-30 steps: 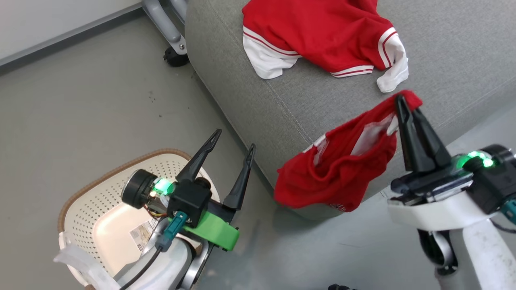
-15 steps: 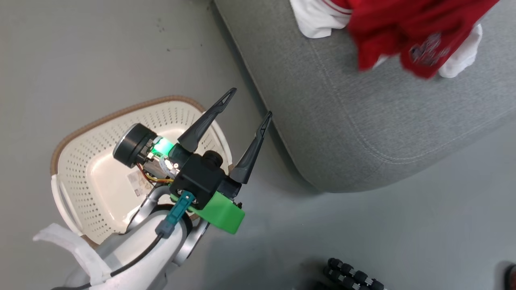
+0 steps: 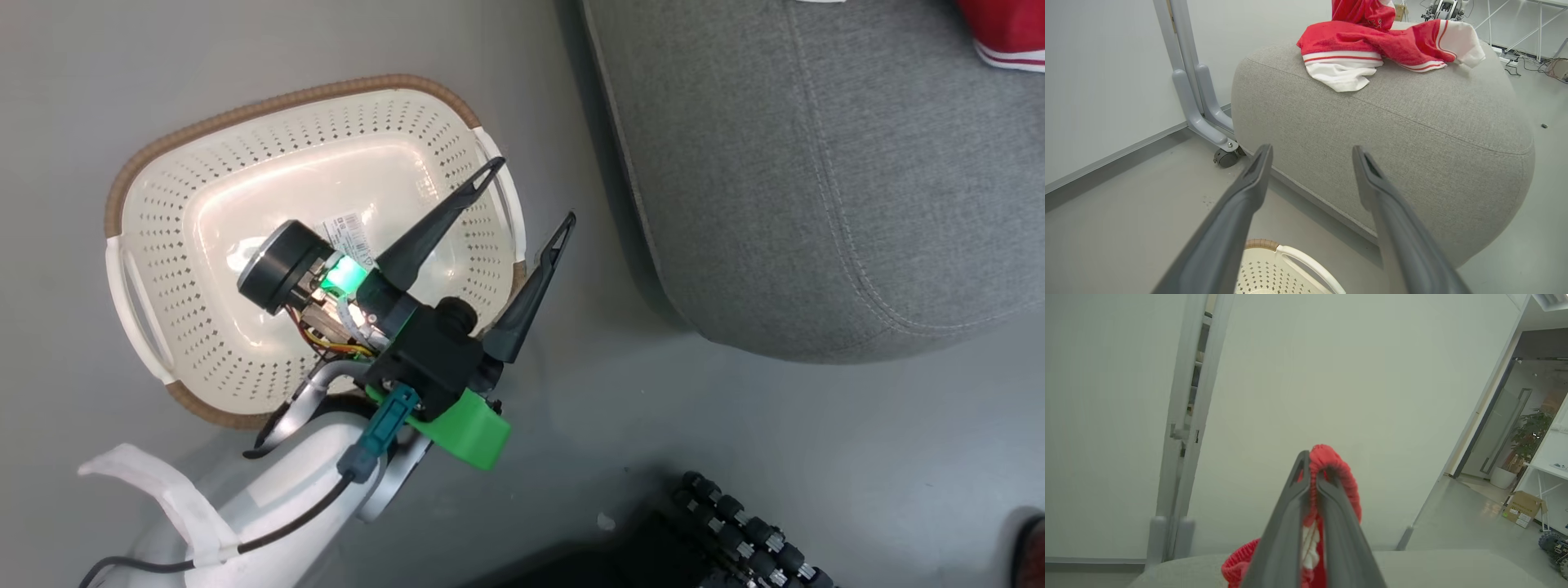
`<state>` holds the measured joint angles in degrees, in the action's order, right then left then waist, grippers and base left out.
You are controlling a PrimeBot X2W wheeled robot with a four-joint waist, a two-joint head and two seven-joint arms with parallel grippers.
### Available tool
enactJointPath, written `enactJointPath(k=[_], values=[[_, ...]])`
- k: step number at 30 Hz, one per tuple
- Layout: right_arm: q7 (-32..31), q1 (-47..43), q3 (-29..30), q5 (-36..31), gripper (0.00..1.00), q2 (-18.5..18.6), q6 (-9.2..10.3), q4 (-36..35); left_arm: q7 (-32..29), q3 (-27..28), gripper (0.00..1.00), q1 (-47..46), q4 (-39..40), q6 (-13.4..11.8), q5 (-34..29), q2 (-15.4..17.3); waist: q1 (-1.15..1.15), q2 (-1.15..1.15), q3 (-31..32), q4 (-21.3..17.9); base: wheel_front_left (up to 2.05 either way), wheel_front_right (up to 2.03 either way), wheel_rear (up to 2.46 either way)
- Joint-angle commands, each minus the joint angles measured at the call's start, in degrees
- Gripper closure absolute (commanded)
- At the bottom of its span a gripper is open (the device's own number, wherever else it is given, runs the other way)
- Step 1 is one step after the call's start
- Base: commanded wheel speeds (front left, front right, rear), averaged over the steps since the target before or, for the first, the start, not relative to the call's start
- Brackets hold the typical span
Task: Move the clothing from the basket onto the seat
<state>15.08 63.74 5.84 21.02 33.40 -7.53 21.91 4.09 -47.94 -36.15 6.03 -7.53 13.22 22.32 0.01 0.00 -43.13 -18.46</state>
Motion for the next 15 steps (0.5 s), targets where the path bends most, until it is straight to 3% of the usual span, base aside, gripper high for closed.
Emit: enactJointPath(k=[1,13,15], values=[[0.1,-2.9,0.9,-0.5,1.00,-1.0,0.08,1.0,-0.1,-0.2,0.00,-0.8,-0.2,0.3,-0.5,0.1,-0.01,0.00,-1.7,1.3,0.00,0.00,0.00],[0.1,-20.5,9.8,-1.5,1.00,-9.5,0.07,2.8,0.8,-1.9,0.00,2.0,-1.6,-0.7,0.7,-1.3,-0.01,0.00,2.0,0.7,0.00,0.00,0.00],[0.1,-23.3,10.1,-1.2,0.78,-10.8,0.08,2.4,1.5,-2.0,0.00,2.6,-2.3,-1.0,1.0,-1.6,-0.01,0.00,2.9,0.5,0.00,0.00,0.00]])
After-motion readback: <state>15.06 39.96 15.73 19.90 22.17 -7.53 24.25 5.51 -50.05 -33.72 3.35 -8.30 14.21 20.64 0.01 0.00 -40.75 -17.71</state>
